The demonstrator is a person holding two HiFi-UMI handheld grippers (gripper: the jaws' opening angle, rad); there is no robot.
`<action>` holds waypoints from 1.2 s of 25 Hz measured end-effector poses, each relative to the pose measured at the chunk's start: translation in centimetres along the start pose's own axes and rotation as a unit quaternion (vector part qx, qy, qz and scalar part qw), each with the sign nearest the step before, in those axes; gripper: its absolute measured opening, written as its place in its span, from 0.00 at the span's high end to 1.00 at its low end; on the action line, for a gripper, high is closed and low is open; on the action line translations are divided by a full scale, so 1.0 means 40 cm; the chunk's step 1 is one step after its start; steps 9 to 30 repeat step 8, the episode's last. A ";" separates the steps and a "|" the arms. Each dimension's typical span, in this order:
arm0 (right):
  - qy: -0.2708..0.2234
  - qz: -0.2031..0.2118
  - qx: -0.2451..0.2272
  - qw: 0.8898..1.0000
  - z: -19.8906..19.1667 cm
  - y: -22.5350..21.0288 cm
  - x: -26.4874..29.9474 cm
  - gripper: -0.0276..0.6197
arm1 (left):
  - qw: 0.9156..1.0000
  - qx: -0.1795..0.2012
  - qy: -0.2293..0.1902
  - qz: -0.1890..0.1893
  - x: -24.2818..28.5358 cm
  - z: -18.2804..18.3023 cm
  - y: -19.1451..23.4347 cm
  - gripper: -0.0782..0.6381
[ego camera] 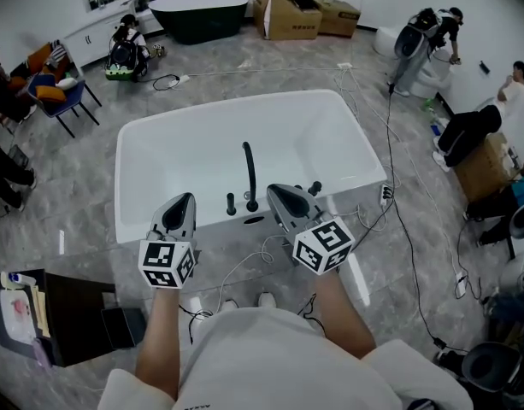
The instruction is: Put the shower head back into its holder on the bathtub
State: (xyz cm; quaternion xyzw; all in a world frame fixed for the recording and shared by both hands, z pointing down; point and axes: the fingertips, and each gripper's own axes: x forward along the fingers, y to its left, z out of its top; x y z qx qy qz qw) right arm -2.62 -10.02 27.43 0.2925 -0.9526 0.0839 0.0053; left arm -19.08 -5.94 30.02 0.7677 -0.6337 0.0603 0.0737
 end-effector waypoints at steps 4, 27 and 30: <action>0.002 -0.001 -0.002 1.000 0.007 0.003 0.006 0.93 | 1.000 0.001 -0.002 -0.005 0.005 0.011 0.000 0.88; 0.004 -0.002 -0.007 1.000 0.005 0.016 0.014 0.93 | 1.000 0.001 -0.001 -0.011 0.002 0.008 0.003 0.88; 0.004 -0.002 -0.007 1.000 0.005 0.016 0.014 0.93 | 1.000 0.001 -0.001 -0.011 0.002 0.008 0.003 0.88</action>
